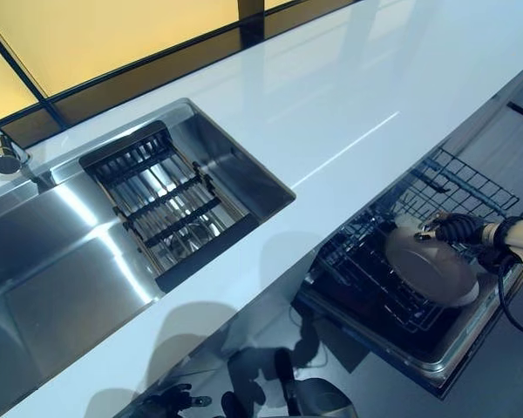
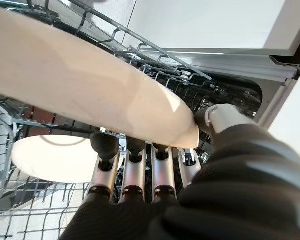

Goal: Take plates into dishwasher

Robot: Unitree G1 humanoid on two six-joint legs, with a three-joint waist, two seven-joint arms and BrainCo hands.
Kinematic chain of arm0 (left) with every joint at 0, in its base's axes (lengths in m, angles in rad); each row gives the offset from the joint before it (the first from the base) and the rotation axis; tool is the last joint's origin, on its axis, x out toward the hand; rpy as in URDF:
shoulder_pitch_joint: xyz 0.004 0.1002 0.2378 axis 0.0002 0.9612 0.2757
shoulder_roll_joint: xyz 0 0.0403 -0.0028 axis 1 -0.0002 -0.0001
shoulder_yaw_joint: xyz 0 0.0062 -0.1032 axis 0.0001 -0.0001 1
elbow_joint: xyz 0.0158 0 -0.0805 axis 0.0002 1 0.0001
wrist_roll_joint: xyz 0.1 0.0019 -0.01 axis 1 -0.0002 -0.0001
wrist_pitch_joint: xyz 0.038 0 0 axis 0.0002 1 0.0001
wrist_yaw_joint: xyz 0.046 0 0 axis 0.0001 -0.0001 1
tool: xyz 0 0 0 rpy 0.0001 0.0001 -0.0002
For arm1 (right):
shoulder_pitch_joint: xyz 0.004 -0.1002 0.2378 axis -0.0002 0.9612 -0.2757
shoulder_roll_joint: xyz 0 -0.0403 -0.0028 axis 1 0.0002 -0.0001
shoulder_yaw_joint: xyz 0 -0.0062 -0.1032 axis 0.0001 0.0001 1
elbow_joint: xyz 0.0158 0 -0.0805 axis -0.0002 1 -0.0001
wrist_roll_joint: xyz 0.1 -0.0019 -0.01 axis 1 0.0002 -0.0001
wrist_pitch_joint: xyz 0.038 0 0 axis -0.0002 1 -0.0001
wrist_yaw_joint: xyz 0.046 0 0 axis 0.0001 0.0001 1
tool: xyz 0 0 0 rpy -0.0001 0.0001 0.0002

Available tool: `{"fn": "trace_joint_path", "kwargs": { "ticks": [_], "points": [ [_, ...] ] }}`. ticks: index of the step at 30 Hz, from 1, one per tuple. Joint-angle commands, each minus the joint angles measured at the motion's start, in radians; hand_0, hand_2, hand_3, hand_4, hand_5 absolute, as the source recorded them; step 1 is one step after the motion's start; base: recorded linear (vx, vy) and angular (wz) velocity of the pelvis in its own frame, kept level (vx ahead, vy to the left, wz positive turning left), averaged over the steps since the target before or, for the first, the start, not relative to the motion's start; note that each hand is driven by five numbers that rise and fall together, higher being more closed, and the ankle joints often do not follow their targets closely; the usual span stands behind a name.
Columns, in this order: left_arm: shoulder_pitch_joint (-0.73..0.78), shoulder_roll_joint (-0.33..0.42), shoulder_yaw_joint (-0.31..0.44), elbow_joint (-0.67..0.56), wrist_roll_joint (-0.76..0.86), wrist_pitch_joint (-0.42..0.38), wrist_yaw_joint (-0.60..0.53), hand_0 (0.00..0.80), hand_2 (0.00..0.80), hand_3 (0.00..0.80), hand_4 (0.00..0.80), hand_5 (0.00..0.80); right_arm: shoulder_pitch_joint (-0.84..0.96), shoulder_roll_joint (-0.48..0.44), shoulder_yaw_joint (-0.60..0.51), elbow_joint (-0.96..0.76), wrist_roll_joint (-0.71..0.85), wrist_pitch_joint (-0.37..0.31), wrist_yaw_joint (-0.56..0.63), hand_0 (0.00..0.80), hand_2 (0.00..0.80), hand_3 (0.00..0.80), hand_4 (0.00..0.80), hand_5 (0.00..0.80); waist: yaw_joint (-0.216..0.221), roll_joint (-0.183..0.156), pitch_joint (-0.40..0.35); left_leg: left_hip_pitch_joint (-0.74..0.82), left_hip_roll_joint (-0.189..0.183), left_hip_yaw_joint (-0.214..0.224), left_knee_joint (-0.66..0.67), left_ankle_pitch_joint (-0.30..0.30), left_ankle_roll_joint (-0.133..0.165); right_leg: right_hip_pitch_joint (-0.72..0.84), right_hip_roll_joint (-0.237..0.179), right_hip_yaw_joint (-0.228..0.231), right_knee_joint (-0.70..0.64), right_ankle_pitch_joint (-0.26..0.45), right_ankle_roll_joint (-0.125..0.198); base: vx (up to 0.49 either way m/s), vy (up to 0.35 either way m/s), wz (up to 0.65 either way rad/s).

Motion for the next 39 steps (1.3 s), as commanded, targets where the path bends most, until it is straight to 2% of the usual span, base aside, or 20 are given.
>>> {"fn": "trace_joint_path", "kwargs": {
  "ticks": [1, 12, 32, 39],
  "points": [
    [-0.072, 0.061, 0.023, 0.029, 0.009, 0.002, 0.007, 0.000, 0.000, 0.000, 0.000, 0.000, -0.111, 0.051, 0.040, 0.065, -0.050, -0.027, -0.028, 0.800, 0.800, 0.800, 0.800, 0.800, 0.021, -0.048, -0.034, 0.044, 0.030, -0.059, -0.001, -0.008, -0.037, 0.029, -0.114, -0.032, 0.004, -0.003, 0.123, -0.020, -0.005, 0.07],
    [-0.091, 0.054, 0.009, 0.027, -0.006, 0.007, 0.011, 0.000, 0.000, 0.000, 0.000, 0.000, -0.138, 0.109, 0.088, 0.122, -0.116, -0.026, -0.054, 0.800, 0.800, 0.800, 0.800, 0.800, 0.036, -0.035, -0.020, 0.039, 0.026, -0.073, -0.001, -0.006, -0.039, 0.029, -0.122, -0.040, 0.004, -0.003, 0.123, -0.007, -0.001, 0.01],
    [-0.111, 0.045, -0.048, -0.011, -0.040, 0.017, 0.007, 0.000, 0.000, 0.000, 0.000, 0.000, -0.135, 0.198, 0.162, 0.365, -0.278, -0.118, -0.144, 0.800, 0.800, 0.800, 0.800, 0.800, 0.079, 0.015, 0.008, 0.022, 0.014, -0.113, 0.003, 0.001, -0.039, 0.031, -0.143, -0.057, 0.004, -0.007, 0.124, -0.011, 0.004, 0.07],
    [-0.111, 0.046, -0.063, -0.043, -0.041, 0.027, 0.004, 0.000, 0.000, 0.000, 0.000, 0.000, -0.133, 0.186, 0.183, 0.394, -0.349, -0.132, -0.184, 0.800, 0.800, 0.800, 0.800, 0.800, 0.091, 0.023, 0.019, 0.014, 0.011, -0.127, 0.003, 0.006, -0.038, 0.027, -0.147, -0.060, 0.004, -0.003, 0.125, -0.006, 0.000, 0.01]
  ]
}}
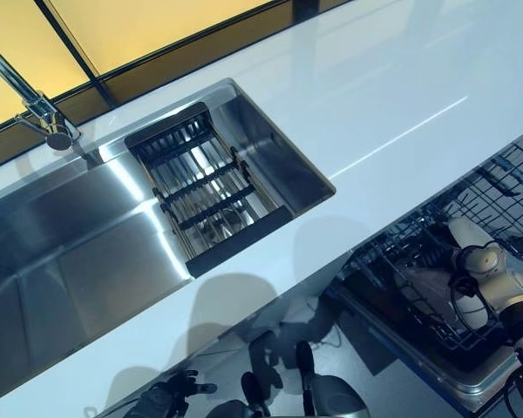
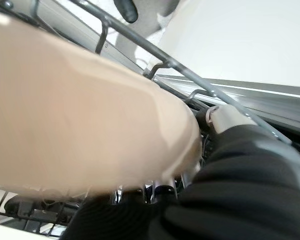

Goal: Take plates into dishwasher

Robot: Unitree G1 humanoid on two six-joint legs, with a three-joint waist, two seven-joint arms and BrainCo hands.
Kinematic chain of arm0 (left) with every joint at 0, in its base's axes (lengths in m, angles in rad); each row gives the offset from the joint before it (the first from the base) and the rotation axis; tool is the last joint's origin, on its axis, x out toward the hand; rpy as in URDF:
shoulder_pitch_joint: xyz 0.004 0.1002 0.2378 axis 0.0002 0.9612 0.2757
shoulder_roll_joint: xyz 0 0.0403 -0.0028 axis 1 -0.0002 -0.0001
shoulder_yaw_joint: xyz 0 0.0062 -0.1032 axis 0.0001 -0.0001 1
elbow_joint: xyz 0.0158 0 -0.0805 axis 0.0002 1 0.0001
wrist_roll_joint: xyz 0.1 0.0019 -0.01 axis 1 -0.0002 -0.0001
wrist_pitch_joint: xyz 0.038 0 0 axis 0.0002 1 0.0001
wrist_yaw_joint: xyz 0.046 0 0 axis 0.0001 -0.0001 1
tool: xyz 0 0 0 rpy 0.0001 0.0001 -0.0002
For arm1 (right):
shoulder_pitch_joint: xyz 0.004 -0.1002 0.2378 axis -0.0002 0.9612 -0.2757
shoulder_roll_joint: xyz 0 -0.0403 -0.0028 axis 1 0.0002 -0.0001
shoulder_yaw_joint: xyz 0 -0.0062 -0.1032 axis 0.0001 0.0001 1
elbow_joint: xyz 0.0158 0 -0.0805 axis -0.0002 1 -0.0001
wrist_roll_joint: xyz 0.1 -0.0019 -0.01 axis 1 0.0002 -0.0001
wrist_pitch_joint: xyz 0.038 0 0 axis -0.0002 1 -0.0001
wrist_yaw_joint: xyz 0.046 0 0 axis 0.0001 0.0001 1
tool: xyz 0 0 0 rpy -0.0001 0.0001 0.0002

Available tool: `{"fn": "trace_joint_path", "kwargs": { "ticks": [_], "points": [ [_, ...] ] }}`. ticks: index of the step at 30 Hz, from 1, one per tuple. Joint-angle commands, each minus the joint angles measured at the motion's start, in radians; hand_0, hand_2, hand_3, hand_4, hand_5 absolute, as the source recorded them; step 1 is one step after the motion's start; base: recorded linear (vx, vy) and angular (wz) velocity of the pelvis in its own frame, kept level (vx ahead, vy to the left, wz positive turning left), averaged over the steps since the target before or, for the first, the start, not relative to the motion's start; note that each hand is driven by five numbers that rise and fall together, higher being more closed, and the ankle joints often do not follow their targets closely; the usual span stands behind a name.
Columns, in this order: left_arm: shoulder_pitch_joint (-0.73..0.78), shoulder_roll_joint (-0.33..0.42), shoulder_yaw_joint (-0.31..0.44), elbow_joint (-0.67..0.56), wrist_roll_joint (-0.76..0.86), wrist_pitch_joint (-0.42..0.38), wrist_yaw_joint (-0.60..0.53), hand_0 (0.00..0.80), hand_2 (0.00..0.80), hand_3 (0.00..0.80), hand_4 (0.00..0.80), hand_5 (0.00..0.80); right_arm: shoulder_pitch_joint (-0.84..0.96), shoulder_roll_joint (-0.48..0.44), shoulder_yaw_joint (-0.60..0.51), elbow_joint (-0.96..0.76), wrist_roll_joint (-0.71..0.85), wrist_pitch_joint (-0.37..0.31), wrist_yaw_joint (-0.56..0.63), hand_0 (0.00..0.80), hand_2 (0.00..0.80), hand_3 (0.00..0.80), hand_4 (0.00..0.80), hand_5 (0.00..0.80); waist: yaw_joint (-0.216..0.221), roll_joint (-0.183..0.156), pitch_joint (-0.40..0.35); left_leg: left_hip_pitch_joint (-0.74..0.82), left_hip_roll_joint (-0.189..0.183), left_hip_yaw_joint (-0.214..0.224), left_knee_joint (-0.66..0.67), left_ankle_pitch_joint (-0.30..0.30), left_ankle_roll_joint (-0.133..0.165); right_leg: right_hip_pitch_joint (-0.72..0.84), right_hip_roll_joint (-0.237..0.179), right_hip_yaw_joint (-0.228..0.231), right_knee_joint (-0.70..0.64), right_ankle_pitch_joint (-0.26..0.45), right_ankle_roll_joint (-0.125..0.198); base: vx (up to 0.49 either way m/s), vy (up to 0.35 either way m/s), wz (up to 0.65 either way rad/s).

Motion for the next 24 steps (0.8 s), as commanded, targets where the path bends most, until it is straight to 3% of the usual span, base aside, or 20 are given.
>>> {"fn": "trace_joint_path", "kwargs": {
  "ticks": [1, 5, 6, 7, 17, 24],
  "points": [
    [-0.082, 0.051, -0.036, 0.006, -0.031, 0.009, 0.005, 0.000, 0.000, 0.000, 0.000, 0.000, -0.074, 0.000, 0.069, 0.064, -0.052, -0.023, -0.030, 0.800, 0.800, 0.800, 0.800, 0.800, 0.011, -0.058, -0.035, 0.029, 0.026, -0.056, 0.001, -0.001, -0.048, 0.018, -0.122, -0.005, 0.004, 0.005, 0.147, -0.023, -0.003, 0.05],
    [-0.082, 0.060, -0.038, -0.027, -0.029, 0.029, 0.006, 0.000, 0.000, 0.000, 0.000, 0.000, -0.068, -0.020, 0.068, 0.050, -0.054, 0.004, -0.024, 0.800, 0.800, 0.800, 0.800, 0.800, 0.013, -0.062, -0.025, 0.022, 0.027, -0.061, 0.002, 0.001, -0.047, 0.013, -0.123, -0.006, 0.004, 0.009, 0.148, -0.031, -0.009, 0.04],
    [-0.082, 0.062, -0.037, -0.033, -0.029, 0.031, 0.006, 0.000, 0.000, 0.000, 0.000, 0.000, -0.065, -0.024, 0.065, 0.046, -0.049, 0.012, -0.019, 0.627, 0.627, 0.627, 0.627, 0.627, 0.013, -0.063, -0.024, 0.021, 0.027, -0.062, 0.001, 0.001, -0.047, 0.013, -0.122, -0.005, 0.004, 0.009, 0.149, 0.000, 0.000, 0.00],
    [-0.081, 0.064, -0.036, -0.039, -0.027, 0.035, 0.004, 0.000, 0.000, 0.000, 0.000, 0.000, -0.061, -0.027, 0.060, 0.042, -0.048, 0.022, -0.012, 0.000, 0.000, 0.000, 0.000, 0.000, 0.012, -0.064, -0.024, 0.021, 0.027, -0.064, 0.001, 0.001, -0.047, 0.013, -0.122, -0.005, 0.004, 0.009, 0.149, 0.000, 0.000, 0.00],
    [-0.065, 0.088, -0.016, -0.084, -0.014, 0.075, 0.006, 0.000, 0.000, 0.000, 0.000, 0.000, -0.035, -0.116, -0.005, -0.087, -0.019, 0.072, 0.004, 0.000, 0.000, 0.000, 0.000, 0.000, -0.001, -0.101, -0.025, 0.030, 0.038, -0.060, -0.002, 0.002, -0.047, 0.018, -0.111, 0.000, 0.004, 0.015, 0.150, 0.000, -0.003, 0.00],
    [-0.043, 0.097, 0.012, -0.065, -0.013, 0.070, 0.012, 0.000, 0.000, 0.000, 0.000, 0.000, -0.037, -0.230, -0.081, -0.197, 0.059, 0.101, 0.045, 0.000, 0.000, 0.000, 0.000, 0.000, -0.024, -0.134, -0.046, 0.044, 0.047, -0.046, -0.003, 0.000, -0.046, 0.027, -0.093, 0.019, 0.004, 0.013, 0.149, 0.025, 0.002, -0.01]
  ]
}}
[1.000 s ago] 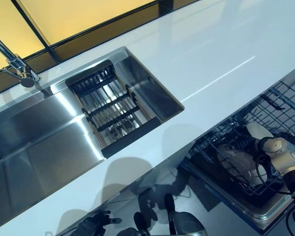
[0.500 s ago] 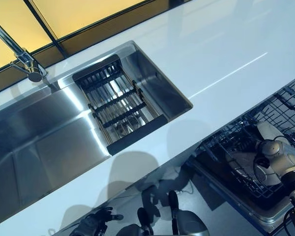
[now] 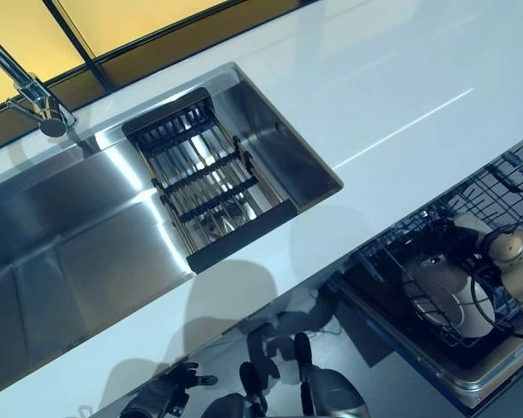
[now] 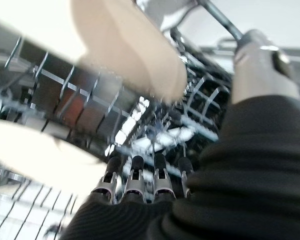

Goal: Take plates into dishwasher

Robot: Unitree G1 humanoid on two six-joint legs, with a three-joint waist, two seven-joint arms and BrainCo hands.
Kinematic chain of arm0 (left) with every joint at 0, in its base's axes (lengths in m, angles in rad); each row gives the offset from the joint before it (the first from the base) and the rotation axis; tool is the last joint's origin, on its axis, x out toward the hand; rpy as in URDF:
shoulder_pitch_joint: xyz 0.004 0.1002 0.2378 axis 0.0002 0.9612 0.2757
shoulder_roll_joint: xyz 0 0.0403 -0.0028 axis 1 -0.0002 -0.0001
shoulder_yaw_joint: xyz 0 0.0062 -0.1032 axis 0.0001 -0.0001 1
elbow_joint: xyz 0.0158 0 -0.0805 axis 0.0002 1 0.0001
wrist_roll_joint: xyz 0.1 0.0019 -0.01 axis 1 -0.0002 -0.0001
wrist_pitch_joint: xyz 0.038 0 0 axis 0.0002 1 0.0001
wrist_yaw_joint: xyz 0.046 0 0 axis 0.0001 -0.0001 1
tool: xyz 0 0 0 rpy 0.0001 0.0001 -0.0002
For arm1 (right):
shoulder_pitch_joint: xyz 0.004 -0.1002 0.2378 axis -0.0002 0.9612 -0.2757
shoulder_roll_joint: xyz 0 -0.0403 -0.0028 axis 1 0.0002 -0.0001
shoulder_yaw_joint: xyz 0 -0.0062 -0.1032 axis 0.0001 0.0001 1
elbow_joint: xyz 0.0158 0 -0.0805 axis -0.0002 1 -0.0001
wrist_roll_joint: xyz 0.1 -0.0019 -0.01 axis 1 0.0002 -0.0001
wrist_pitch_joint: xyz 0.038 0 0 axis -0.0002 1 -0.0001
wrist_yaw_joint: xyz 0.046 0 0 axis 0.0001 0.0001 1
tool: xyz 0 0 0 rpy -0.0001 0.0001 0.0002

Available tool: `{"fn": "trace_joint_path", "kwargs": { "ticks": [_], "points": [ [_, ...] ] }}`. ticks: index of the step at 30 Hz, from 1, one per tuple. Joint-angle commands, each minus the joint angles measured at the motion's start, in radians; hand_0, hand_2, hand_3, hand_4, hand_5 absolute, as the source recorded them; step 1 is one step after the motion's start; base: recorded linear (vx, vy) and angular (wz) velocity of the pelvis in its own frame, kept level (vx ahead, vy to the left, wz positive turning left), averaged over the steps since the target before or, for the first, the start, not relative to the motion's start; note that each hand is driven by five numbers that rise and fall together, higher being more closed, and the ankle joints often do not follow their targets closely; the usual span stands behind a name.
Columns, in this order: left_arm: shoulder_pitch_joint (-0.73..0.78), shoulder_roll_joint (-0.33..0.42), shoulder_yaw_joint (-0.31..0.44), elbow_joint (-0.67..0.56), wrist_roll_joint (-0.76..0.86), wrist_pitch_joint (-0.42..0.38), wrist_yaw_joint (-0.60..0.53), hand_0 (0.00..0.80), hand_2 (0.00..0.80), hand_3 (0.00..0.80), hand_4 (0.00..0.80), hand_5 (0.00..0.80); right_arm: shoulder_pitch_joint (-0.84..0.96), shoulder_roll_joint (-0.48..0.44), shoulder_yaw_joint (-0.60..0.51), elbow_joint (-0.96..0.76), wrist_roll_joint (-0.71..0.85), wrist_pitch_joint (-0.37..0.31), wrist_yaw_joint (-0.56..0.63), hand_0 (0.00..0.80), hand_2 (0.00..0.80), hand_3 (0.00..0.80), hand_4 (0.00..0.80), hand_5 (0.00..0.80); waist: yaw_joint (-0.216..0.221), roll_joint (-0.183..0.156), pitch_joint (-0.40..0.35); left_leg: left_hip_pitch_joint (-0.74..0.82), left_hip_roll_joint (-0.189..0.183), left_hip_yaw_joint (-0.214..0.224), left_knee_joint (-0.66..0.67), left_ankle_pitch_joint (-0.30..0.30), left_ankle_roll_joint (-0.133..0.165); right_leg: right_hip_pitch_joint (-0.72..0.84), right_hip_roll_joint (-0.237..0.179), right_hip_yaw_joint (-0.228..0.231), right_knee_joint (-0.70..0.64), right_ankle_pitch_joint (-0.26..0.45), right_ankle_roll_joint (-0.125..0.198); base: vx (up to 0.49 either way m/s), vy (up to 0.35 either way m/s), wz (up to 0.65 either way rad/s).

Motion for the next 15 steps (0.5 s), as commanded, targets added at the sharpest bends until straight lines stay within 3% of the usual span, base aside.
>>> {"fn": "trace_joint_path", "kwargs": {
  "ticks": [1, 10, 15],
  "points": [
    [-0.043, 0.077, 0.002, 0.039, -0.013, -0.011, 0.018, 0.000, 0.000, 0.000, 0.000, 0.000, -0.044, -0.076, -0.012, -0.010, 0.072, 0.009, 0.003, 0.000, 0.000, 0.000, 0.000, 0.000, -0.014, -0.098, -0.100, 0.043, 0.053, -0.018, -0.002, -0.003, -0.049, 0.022, -0.087, 0.029, 0.004, 0.007, 0.153, 0.031, 0.010, -0.03],
    [-0.019, 0.084, 0.003, 0.092, -0.001, -0.040, 0.022, 0.000, 0.000, 0.000, 0.000, 0.000, -0.141, -0.209, -0.007, 0.067, 0.262, 0.001, 0.001, 0.000, 0.000, 0.000, 0.000, 0.000, -0.016, -0.137, -0.146, 0.061, 0.059, -0.003, -0.002, -0.010, -0.046, 0.040, -0.073, 0.042, 0.004, 0.000, 0.150, 0.054, 0.004, -0.05],
    [0.000, 0.094, 0.030, 0.142, 0.035, -0.041, 0.030, 0.000, 0.000, 0.000, 0.000, 0.000, -0.123, -0.248, -0.059, 0.052, 0.352, 0.021, -0.023, 0.000, 0.000, 0.000, 0.000, 0.000, -0.019, -0.151, -0.170, 0.072, 0.058, -0.003, -0.002, -0.018, -0.039, 0.049, -0.066, 0.055, 0.004, -0.006, 0.147, 0.076, -0.035, -0.04]
  ]
}}
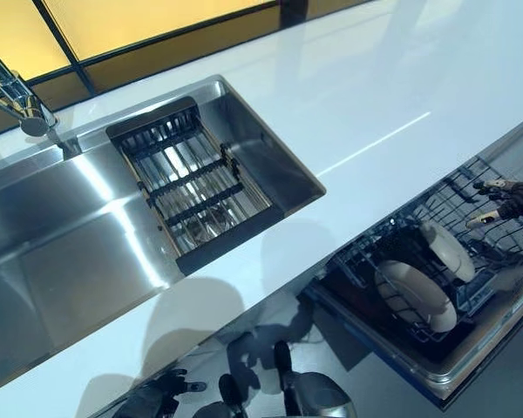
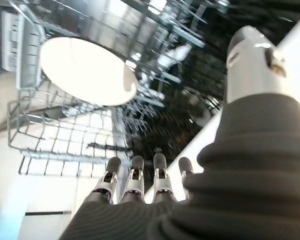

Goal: Take plates into dishwasher

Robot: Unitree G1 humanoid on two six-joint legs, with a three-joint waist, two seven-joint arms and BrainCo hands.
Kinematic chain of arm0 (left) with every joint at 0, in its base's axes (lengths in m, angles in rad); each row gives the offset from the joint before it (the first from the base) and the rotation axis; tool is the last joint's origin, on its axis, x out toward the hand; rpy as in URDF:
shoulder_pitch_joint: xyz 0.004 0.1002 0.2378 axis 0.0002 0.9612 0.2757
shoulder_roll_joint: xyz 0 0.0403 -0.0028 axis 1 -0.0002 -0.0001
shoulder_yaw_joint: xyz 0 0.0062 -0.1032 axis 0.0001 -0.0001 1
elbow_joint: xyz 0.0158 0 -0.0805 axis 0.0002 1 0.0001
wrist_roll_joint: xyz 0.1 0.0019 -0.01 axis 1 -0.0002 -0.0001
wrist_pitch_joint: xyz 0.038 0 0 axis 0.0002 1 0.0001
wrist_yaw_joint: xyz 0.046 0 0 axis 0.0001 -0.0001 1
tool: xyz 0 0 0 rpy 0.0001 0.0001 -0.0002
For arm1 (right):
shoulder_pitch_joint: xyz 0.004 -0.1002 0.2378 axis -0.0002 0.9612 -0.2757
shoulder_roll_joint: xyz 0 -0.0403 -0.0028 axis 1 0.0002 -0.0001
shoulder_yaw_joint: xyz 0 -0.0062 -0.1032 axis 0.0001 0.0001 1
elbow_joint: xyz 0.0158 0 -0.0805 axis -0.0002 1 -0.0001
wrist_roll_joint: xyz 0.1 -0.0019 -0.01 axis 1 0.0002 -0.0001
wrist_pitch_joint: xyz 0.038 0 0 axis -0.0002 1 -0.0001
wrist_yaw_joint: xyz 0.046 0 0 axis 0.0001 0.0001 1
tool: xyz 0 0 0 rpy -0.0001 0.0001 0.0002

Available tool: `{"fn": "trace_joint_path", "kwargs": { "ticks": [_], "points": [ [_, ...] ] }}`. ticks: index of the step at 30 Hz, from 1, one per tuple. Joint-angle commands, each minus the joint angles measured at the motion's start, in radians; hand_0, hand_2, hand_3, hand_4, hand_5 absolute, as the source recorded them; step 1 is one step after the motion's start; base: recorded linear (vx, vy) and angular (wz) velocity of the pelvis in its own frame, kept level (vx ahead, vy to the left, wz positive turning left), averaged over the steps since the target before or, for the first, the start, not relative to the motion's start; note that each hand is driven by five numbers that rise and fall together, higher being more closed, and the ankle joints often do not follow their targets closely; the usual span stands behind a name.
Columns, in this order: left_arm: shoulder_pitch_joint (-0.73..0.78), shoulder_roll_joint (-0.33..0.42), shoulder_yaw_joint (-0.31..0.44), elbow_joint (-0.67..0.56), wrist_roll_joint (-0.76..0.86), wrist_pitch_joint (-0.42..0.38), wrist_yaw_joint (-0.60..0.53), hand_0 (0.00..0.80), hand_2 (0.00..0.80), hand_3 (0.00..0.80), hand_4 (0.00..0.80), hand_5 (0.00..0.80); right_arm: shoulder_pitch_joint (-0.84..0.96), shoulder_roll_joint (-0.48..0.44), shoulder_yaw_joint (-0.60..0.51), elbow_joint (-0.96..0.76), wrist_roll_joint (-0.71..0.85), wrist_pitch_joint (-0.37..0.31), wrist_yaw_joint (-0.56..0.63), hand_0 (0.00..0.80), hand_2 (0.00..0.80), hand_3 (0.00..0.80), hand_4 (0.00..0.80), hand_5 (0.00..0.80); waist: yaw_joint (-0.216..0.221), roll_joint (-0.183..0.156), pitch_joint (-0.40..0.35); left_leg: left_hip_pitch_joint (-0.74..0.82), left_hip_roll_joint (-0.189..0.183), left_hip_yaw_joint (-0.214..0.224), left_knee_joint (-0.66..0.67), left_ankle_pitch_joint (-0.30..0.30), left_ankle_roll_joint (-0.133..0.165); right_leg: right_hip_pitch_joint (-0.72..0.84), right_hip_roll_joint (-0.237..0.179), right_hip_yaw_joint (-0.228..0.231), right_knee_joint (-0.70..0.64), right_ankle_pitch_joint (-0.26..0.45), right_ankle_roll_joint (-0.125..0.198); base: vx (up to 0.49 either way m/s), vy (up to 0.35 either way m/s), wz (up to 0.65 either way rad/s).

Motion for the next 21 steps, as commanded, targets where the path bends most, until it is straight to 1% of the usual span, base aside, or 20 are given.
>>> {"fn": "trace_joint_path", "kwargs": {
  "ticks": [1, 5, 9, 11, 13, 14, 15, 16, 17, 18, 19, 20, 21],
  "points": [
    [-0.011, 0.061, 0.033, 0.068, 0.033, -0.017, 0.027, 0.000, 0.000, 0.000, 0.000, 0.000, -0.031, -0.054, -0.036, 0.013, 0.075, 0.019, -0.036, 0.000, 0.000, 0.000, 0.000, 0.000, 0.001, -0.048, -0.102, 0.044, 0.052, -0.017, -0.001, -0.014, -0.033, 0.031, -0.078, 0.032, 0.003, -0.011, 0.145, 0.097, -0.079, -0.05],
    [0.011, 0.062, 0.071, 0.096, 0.039, -0.007, 0.050, 0.000, 0.000, 0.000, 0.000, 0.000, 0.035, -0.054, -0.117, -0.024, 0.127, 0.042, -0.061, 0.000, 0.000, 0.000, 0.000, 0.000, 0.003, -0.054, -0.110, 0.053, 0.066, -0.018, 0.013, -0.020, -0.033, 0.042, -0.076, 0.029, 0.009, -0.021, 0.135, 0.073, -0.104, -0.04],
    [0.055, 0.074, 0.132, 0.130, 0.026, 0.009, 0.084, 0.000, 0.000, 0.000, 0.000, 0.000, 0.144, -0.043, -0.236, -0.044, 0.160, 0.047, -0.133, 0.000, 0.000, 0.000, 0.000, 0.000, 0.023, -0.054, -0.095, 0.052, 0.092, -0.049, 0.026, -0.018, -0.038, 0.043, -0.057, -0.007, 0.067, -0.064, 0.111, 0.062, -0.204, 0.06],
    [0.097, 0.084, 0.166, 0.147, 0.003, 0.004, 0.117, 0.000, 0.000, 0.000, 0.000, 0.000, 0.203, -0.046, -0.307, -0.026, 0.173, 0.041, -0.191, 0.000, 0.000, 0.000, 0.000, 0.000, 0.041, -0.049, -0.082, 0.034, 0.102, -0.075, 0.006, 0.018, -0.054, 0.051, -0.041, -0.041, 0.065, -0.073, 0.102, 0.063, -0.236, 0.20],
    [0.108, 0.085, 0.172, 0.145, -0.012, -0.017, 0.129, 0.000, 0.000, 0.000, 0.000, 0.000, 0.214, -0.048, -0.337, -0.007, 0.156, 0.037, -0.211, 0.000, 0.000, 0.000, 0.000, 0.000, 0.055, -0.040, -0.065, -0.006, 0.105, -0.100, -0.002, 0.058, -0.075, 0.057, -0.029, -0.048, 0.046, -0.069, 0.100, -0.107, -0.098, 0.26],
    [0.105, 0.086, 0.173, 0.138, -0.022, -0.040, 0.137, 0.000, 0.000, 0.000, 0.000, 0.000, 0.210, -0.057, -0.349, 0.013, 0.158, 0.031, -0.231, 0.000, 0.000, 0.000, 0.000, 0.000, 0.067, -0.036, -0.043, -0.051, 0.107, -0.112, -0.002, 0.090, -0.099, 0.060, -0.023, -0.050, 0.030, -0.062, 0.100, -0.233, -0.064, 0.20],
    [0.097, 0.087, 0.173, 0.134, -0.034, -0.055, 0.140, 0.000, 0.000, 0.000, 0.000, 0.000, 0.200, -0.068, -0.347, 0.021, 0.183, 0.034, -0.242, 0.000, 0.000, 0.000, 0.000, 0.000, 0.068, -0.037, -0.028, -0.063, 0.110, -0.094, 0.007, 0.093, -0.103, 0.054, -0.026, -0.058, 0.028, -0.060, 0.098, -0.273, -0.057, 0.23],
    [0.083, 0.087, 0.177, 0.133, -0.044, -0.070, 0.142, 0.000, 0.000, 0.000, 0.000, 0.000, 0.180, -0.079, -0.341, 0.029, 0.200, 0.036, -0.254, 0.000, 0.000, 0.000, 0.000, 0.000, 0.062, -0.039, -0.016, -0.064, 0.112, -0.064, 0.027, 0.084, -0.101, 0.042, -0.034, -0.073, 0.032, -0.059, 0.093, -0.293, -0.027, 0.20],
    [0.056, 0.087, 0.180, 0.132, -0.052, -0.084, 0.141, 0.000, 0.000, 0.000, 0.000, 0.000, 0.155, -0.094, -0.341, 0.046, 0.204, 0.034, -0.260, 0.000, 0.000, 0.000, 0.000, 0.000, 0.046, -0.043, -0.012, -0.055, 0.118, -0.011, 0.071, 0.054, -0.097, 0.016, -0.053, -0.108, 0.043, -0.054, 0.084, -0.303, -0.017, 0.31],
    [0.036, 0.085, 0.182, 0.131, -0.053, -0.087, 0.137, 0.000, 0.000, 0.000, 0.000, 0.000, 0.143, -0.108, -0.341, 0.063, 0.216, 0.023, -0.251, 0.000, 0.000, 0.000, 0.000, 0.000, 0.031, -0.046, -0.015, -0.041, 0.124, 0.022, 0.104, 0.022, -0.098, -0.002, -0.067, -0.139, 0.049, -0.051, 0.077, -0.284, -0.012, 0.45],
    [0.025, 0.081, 0.182, 0.128, -0.052, -0.092, 0.136, 0.000, 0.000, 0.000, 0.000, 0.000, 0.140, -0.122, -0.345, 0.074, 0.214, 0.013, -0.242, 0.000, 0.000, 0.000, 0.000, 0.000, 0.020, -0.048, -0.020, -0.026, 0.129, 0.038, 0.128, 0.007, -0.099, -0.015, -0.074, -0.158, 0.053, -0.048, 0.070, -0.238, -0.009, 0.67],
    [0.013, 0.077, 0.172, 0.121, -0.051, -0.103, 0.137, 0.000, 0.000, 0.000, 0.000, 0.000, 0.150, -0.145, -0.353, 0.094, 0.223, 0.000, -0.233, 0.000, 0.000, 0.000, 0.000, 0.000, 0.003, -0.045, -0.027, 0.002, 0.140, 0.039, 0.167, 0.003, -0.106, -0.033, -0.074, -0.175, 0.058, -0.043, 0.058, -0.228, -0.019, 0.73],
    [0.000, 0.075, 0.163, 0.112, -0.054, -0.101, 0.137, 0.000, 0.000, 0.000, 0.000, 0.000, 0.162, -0.162, -0.365, 0.105, 0.237, -0.004, -0.228, 0.000, 0.000, 0.000, 0.000, 0.000, -0.011, -0.042, -0.034, 0.013, 0.152, 0.030, 0.212, 0.012, -0.112, -0.051, -0.070, -0.175, 0.061, -0.041, 0.047, -0.255, -0.031, 0.64]
  ]
}}
